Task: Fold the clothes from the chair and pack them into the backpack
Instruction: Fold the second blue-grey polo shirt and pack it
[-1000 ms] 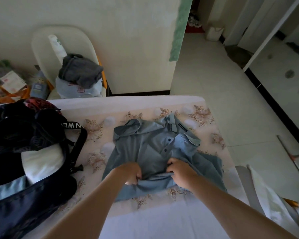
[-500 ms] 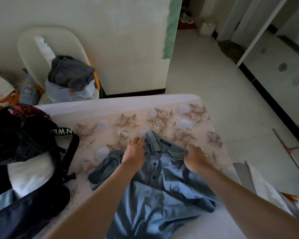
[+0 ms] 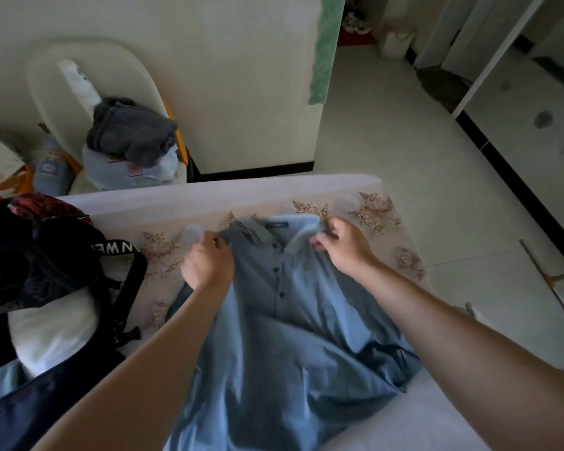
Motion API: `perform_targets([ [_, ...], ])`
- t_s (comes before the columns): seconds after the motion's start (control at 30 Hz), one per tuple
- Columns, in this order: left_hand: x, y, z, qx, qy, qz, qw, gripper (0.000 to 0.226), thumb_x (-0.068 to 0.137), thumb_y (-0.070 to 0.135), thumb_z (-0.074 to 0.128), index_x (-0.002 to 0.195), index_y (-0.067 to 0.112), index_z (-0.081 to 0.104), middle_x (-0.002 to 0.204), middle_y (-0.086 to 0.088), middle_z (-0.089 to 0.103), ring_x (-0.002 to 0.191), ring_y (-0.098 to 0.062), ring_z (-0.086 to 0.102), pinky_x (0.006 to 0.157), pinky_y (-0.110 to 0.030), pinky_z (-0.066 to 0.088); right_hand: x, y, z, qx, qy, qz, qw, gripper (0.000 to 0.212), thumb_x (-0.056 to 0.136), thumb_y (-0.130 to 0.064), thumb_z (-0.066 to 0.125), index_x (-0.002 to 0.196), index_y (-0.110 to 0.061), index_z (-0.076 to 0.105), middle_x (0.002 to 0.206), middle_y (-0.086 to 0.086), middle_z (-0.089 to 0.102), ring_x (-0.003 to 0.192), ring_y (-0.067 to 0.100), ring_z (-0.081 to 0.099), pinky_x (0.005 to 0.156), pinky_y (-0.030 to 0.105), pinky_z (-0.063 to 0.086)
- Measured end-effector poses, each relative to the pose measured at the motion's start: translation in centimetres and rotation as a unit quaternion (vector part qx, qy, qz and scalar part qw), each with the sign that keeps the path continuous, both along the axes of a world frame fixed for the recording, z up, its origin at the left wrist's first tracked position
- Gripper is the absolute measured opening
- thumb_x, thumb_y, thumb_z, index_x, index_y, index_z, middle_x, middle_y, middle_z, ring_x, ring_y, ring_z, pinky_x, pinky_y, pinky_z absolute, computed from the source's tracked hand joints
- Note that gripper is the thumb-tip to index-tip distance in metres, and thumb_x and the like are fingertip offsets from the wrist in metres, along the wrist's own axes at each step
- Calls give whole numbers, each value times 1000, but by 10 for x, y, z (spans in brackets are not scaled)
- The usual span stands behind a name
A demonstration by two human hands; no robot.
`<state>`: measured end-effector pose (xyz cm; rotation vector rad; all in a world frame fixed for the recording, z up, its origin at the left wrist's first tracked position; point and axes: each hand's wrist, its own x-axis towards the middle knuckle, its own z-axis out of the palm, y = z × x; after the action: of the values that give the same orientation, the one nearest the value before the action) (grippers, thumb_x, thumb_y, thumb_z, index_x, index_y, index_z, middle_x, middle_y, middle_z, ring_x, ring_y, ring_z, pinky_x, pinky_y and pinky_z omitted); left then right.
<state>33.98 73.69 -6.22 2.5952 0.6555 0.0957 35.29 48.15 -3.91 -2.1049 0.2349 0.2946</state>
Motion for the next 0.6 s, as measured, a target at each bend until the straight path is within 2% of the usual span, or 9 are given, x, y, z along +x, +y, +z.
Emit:
perform_targets([
  [0.07, 1, 15, 4, -26, 44, 57, 997, 30, 101, 29, 39, 123, 18, 56, 118, -14, 62, 103, -34, 56, 87, -45, 48, 6, 11, 7, 20, -9, 49, 999, 51, 95, -13, 63, 143, -19, 46, 126, -9, 65, 112, 8, 63, 97, 22, 47],
  [0.17, -8, 19, -2, 4, 87, 17, 996, 51, 100, 29, 43, 148, 19, 29, 150, -16, 34, 136, -37, 31, 110, -51, 29, -2, 5, 0, -78, -22, 70, 994, 54, 94, -6, 58, 145, -21, 47, 144, 0, 54, 130, 16, 52, 106, 24, 38],
  [0.23, -15, 9, -9, 36, 61, -72, 995, 53, 97, 24, 46, 147, 23, 29, 150, -10, 32, 138, -34, 27, 113, -49, 26, -18, -11, -15, -185, -26, 85, 979, 48, 93, -6, 57, 140, -18, 54, 142, 5, 55, 131, 23, 51, 110, 32, 39],
  [0.3, -23, -6, -14, 28, 35, -172, 984, 43, 95, 21, 47, 138, 26, 45, 141, -4, 42, 133, -29, 35, 110, -46, 30, -41, -26, -33, -280, -24, 132, 951, 46, 92, -9, 57, 138, -17, 55, 139, 9, 54, 129, 30, 50, 109, 41, 40],
  [0.37, -35, -23, -24, 35, 80, -253, 963, 37, 96, 28, 46, 133, 29, 53, 139, 0, 46, 130, -25, 39, 109, -45, 30, -67, -29, -49, -331, -31, 182, 925, 46, 96, -20, 54, 141, -23, 52, 146, 10, 45, 135, 33, 43, 113, 45, 34],
  [0.4, -42, -30, -31, 43, 127, -282, 950, 43, 96, 34, 46, 138, 31, 48, 146, 0, 40, 135, -26, 34, 111, -48, 27, -78, -26, -54, -329, -20, 209, 921, 49, 98, -29, 51, 147, -28, 45, 154, 10, 36, 142, 33, 35, 117, 47, 28],
  [0.5, -62, -39, -47, 19, 281, -343, 896, 75, 94, 52, 48, 156, 37, 9, 164, 8, -10, 151, -28, -8, 119, -54, 6, -97, -23, -69, -337, 58, 293, 893, 65, 101, -55, 35, 157, -40, 6, 167, 1, -4, 154, 22, -1, 122, 51, 11],
  [0.53, -65, -37, -50, -2, 287, -352, 891, 77, 95, 52, 49, 156, 37, 4, 163, 9, -15, 151, -25, -14, 120, -52, 4, -98, -26, -73, -366, 77, 302, 877, 67, 101, -58, 30, 157, -38, 1, 166, -1, -12, 153, 20, -8, 122, 52, 9],
  [0.6, -69, -26, -50, -49, 198, -340, 918, 67, 99, 39, 50, 156, 33, 17, 165, 6, 6, 152, -21, 1, 121, -46, 11, -94, -32, -79, -434, 82, 282, 852, 65, 101, -57, 27, 158, -34, 7, 167, 2, -9, 153, 22, -5, 121, 52, 11],
])
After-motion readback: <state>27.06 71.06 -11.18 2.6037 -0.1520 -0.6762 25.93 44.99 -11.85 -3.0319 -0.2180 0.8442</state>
